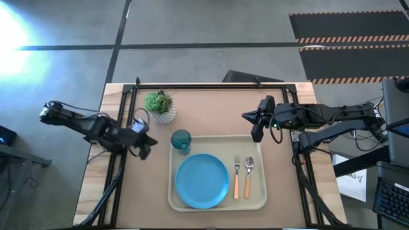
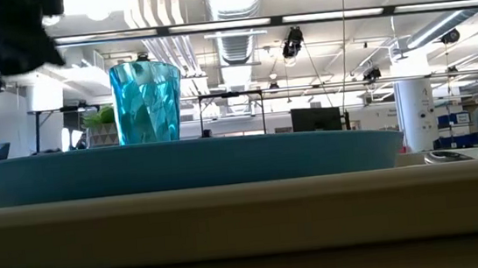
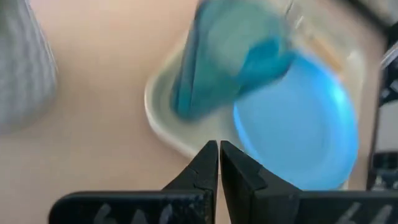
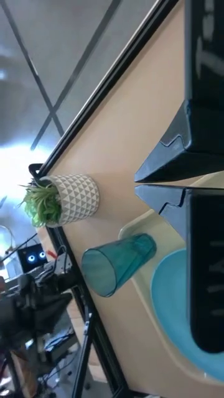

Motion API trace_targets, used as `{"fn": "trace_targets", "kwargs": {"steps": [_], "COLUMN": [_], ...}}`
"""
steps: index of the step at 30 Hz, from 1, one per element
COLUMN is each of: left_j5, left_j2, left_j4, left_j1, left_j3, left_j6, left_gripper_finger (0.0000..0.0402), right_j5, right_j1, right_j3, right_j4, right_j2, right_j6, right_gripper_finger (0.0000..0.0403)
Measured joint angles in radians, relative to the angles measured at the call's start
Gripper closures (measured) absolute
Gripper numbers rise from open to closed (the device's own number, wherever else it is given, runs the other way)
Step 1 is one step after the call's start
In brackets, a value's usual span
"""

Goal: Pick and place plate/cup/fork/spoon on tray
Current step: Return to Home Position

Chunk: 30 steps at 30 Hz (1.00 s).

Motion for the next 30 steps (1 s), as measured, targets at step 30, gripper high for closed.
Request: {"fn": "trace_targets", "kwargs": {"steps": [30], "left_j5": [-0.110], "left_j2": [-0.265], "left_j4": [0.141], "left_j1": [-0.002], "left_j3": [0.208], "left_j6": [0.560], "left_gripper_finger": [0.0402], "right_j5": [-0.051], "right_j1": [0.006], "right_j3": [0.000], "right_j4": [0.077], "right_j2": [-0.177], "right_j6": [-0.139], "right_gripper_finger": [0.0394]}}
